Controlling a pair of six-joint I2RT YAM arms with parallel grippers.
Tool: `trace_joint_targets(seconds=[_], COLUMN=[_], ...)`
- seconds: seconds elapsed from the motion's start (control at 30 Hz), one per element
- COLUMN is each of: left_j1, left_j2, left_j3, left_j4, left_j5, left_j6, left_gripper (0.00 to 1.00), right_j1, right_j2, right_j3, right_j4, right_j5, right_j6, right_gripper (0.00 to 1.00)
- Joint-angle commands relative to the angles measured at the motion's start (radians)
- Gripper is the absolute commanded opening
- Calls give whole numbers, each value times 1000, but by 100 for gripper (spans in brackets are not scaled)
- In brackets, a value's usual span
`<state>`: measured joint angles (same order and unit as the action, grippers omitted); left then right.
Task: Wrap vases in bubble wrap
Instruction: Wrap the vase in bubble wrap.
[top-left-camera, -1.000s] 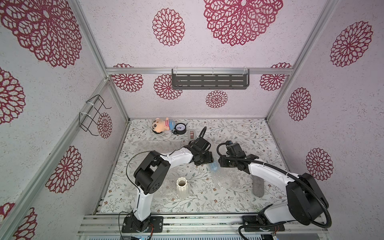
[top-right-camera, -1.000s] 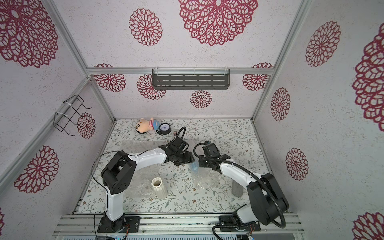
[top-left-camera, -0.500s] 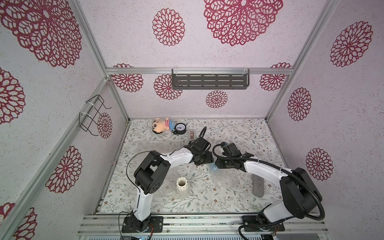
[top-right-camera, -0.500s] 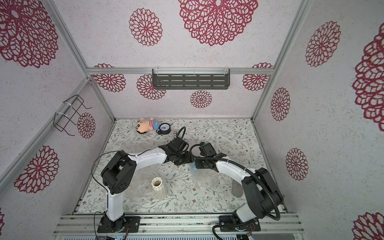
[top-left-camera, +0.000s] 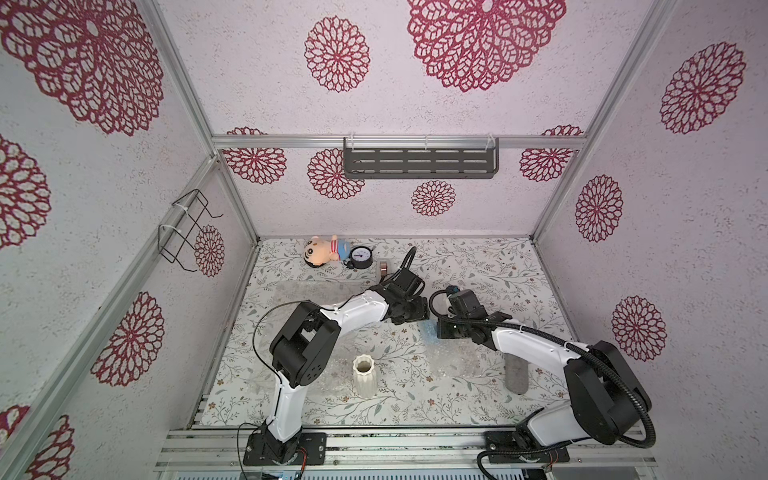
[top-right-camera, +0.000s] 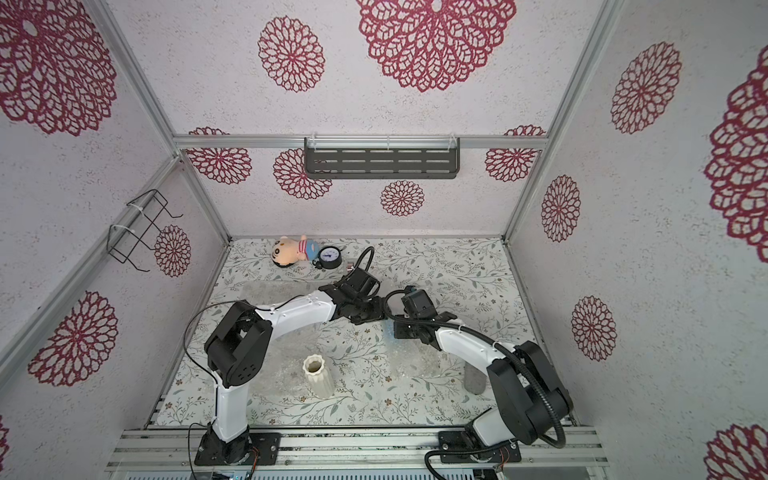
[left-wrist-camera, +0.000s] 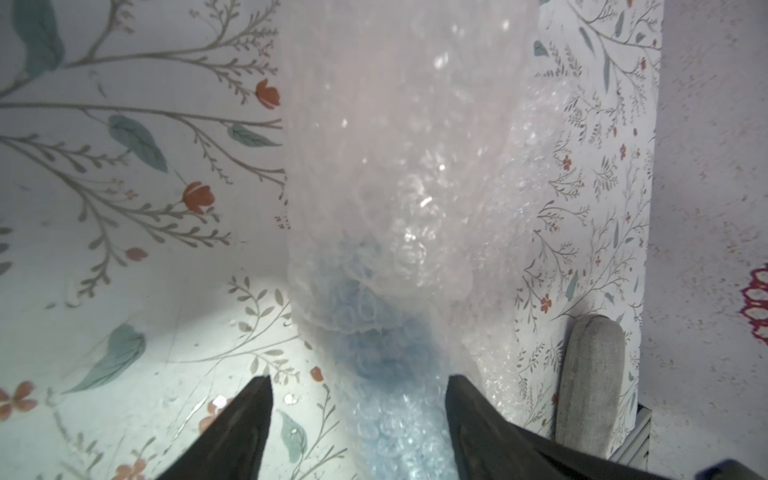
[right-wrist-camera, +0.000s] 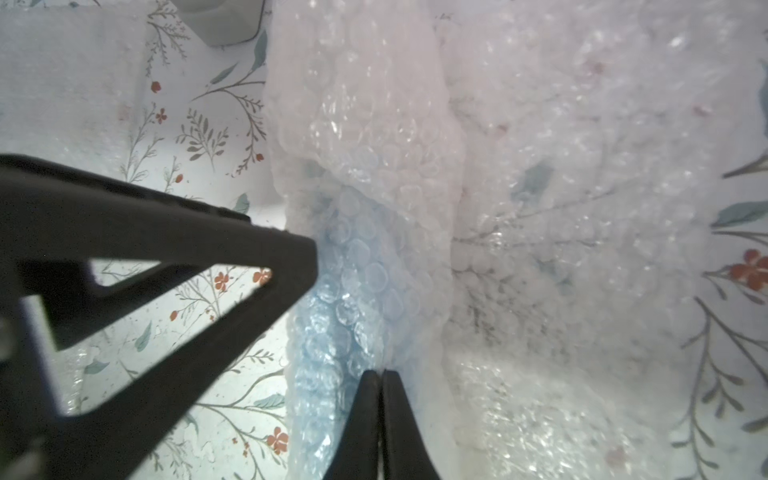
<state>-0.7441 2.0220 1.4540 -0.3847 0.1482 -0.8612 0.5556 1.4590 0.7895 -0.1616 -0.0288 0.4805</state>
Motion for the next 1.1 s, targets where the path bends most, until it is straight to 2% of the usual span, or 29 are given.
trace_joint_targets(seconds=[0.0, 0.37, 0.57, 0.77, 0.97, 1.07], left_j1=[-8, -27, -35, -43, -45, -47], left_j2=[0, 23, 54, 63, 56, 58], left_j3=[19, -29, -33, -52, -52, -45], left_j4=[-14, 73, 98, 86, 65, 64], left_j5=[-9, 77, 100, 98, 78, 79], left_j6=[10, -18, -13, 13, 33, 32], left_gripper=[71, 70, 69, 68, 68, 68], right_j1=[-11, -23, -27, -43, -64, -65], right_j2=[-9, 7, -1, -83, -188, -179], right_j3=[-49, -137, -137, -117, -74, -64], right_j4=[-71, 40, 38, -7, -115, -40], right_j5=[33, 26, 39, 48, 64, -54], right_j6=[22, 62, 56, 43, 20, 54], right_gripper=[9, 10, 15, 35, 40, 41])
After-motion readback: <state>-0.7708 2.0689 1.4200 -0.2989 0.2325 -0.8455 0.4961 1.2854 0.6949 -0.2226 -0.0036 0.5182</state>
